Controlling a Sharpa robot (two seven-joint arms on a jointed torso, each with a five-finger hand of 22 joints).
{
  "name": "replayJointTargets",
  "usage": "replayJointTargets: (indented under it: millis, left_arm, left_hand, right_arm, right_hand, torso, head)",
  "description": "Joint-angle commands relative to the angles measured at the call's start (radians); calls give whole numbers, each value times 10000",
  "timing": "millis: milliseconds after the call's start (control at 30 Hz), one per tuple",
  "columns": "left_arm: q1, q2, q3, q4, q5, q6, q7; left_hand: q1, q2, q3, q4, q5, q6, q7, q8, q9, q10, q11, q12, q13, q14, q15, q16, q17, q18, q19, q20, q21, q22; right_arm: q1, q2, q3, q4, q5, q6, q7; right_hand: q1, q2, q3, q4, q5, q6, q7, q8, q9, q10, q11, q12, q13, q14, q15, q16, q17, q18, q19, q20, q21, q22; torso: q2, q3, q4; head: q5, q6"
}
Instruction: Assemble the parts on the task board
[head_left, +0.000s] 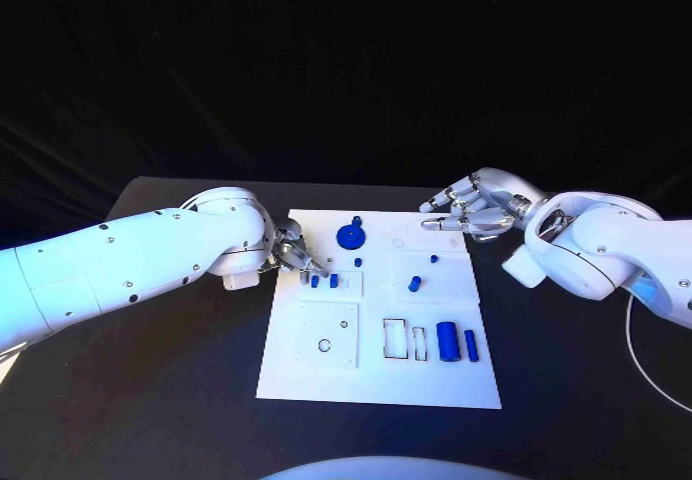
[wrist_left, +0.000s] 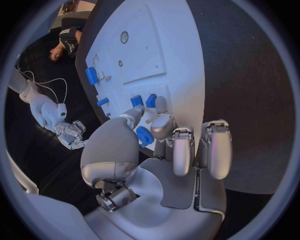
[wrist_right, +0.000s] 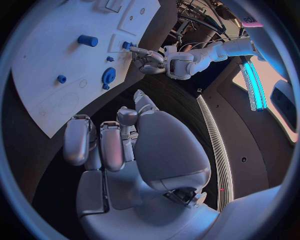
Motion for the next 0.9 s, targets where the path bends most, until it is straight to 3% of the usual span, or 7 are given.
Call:
replayJointTargets:
  millis: [33, 333, 400, 467, 667, 767, 900]
  left_arm:
    - [-7, -91, 11, 108, 318, -774, 239]
    - [0, -582, 117, 422, 718, -1517, 803]
    - [5, -692, 133, 491, 798, -1818, 1206]
    - [7, -753, 141, 557, 840, -2087, 1656]
    - [6, -686, 89, 679, 812, -2939, 4217]
    - [-6, -543, 32, 702, 314, -3540, 5681]
    - [-67, -314, -52, 592, -1079, -4407, 6776]
  left_hand:
    - [-27, 141, -283, 146, -7, 81, -4, -49, -33, 90, -18, 32, 30, 1035, -67, 30, 2631, -130, 895, -66, 52, 2339]
    - [145, 160, -968, 428, 14, -82, 52, -89, -109, -126, 33, -329, -336, 1035, -42, 30, 2631, -23, 745, -68, -342, 2006]
    - [443, 162, -1191, 427, 29, -309, 148, -172, -162, -494, 119, -888, -937, 1035, 21, 30, 2631, 117, 532, -28, -894, 1545]
    - [1042, 209, -1217, 259, 56, -797, 351, -343, -236, -1536, 282, -2415, -2592, 1011, 115, -18, 2576, 471, -79, 55, -2411, 309]
    - [3266, 344, -663, -395, 56, -2307, 1164, -923, -591, -3921, 1043, -4369, -4131, -1186, 777, -3792, -1130, 1488, -2931, 617, -8654, -4412]
    - [4514, 267, 41, -909, 56, -2764, 1332, -1600, -1089, -4968, 1286, -5740, -5138, -2706, 1026, -5961, -3065, 1502, -3433, 842, -9378, -4842]
    - [5006, -277, 419, -1111, 14, -2236, 1196, -2774, -2005, -4341, 1393, -7395, -6916, -2937, 1139, -6950, -4303, 1567, -3238, 1045, -9649, -5038]
  right_arm:
    - [-9, 23, -1, -26, -11, 157, 64]
    - [-37, 57, -7, -79, 34, 184, 70]
    - [-43, 60, -9, -87, 40, 178, 72]
    - [-47, 60, -10, -96, 43, 174, 76]
    - [-54, 67, -11, -122, 48, 172, 87]
    - [-58, 83, -12, -134, 51, 171, 101]
    - [-65, 100, -13, -142, 55, 173, 108]
  right_hand:
    - [-60, 6, 16, 21, 54, 60, -3, -27, 4, -70, -16, -14, -10, 400, -60, -45, -10, 157, -46, 12, -55, -9]
    - [-60, 6, 16, 21, 54, 60, -3, -27, 4, -70, -16, -14, -10, 400, -60, -45, -10, 157, -46, 12, -55, -9]
    - [-60, 6, 16, 21, 54, 60, -3, -27, 4, -70, -16, -14, -10, 400, -60, -45, -10, 157, -46, 12, -55, -9]
    - [-60, 6, 16, 21, 54, 60, -3, -27, 4, -70, -16, -14, -10, 400, -60, -45, -10, 157, -46, 12, -55, -9]
    - [-60, 6, 16, 21, 54, 60, -3, -27, 4, -70, -16, -14, -10, 400, -60, -45, -10, 157, -46, 12, -55, -9]
    - [-60, 6, 16, 21, 54, 60, -3, -27, 4, -70, -16, -14, -10, 400, -60, -45, -10, 157, -46, 12, -55, -9]
    - [-60, 6, 16, 21, 54, 60, -3, -27, 4, -70, -16, -14, -10, 400, -60, -45, -10, 157, -46, 12, -55, -9]
  torso:
    - [-4, 4, 9]
    - [-14, 14, 22]
    - [-20, 21, 23]
    - [-12, 13, 14]
    - [8, -5, -14]
    - [3, 0, -15]
    - [-5, 7, 1]
  head:
    - [-16, -8]
    - [-17, 7]
    - [-11, 21]
    - [-29, 45]
    - [-59, 113]
    - [-96, 159]
    - [-109, 200]
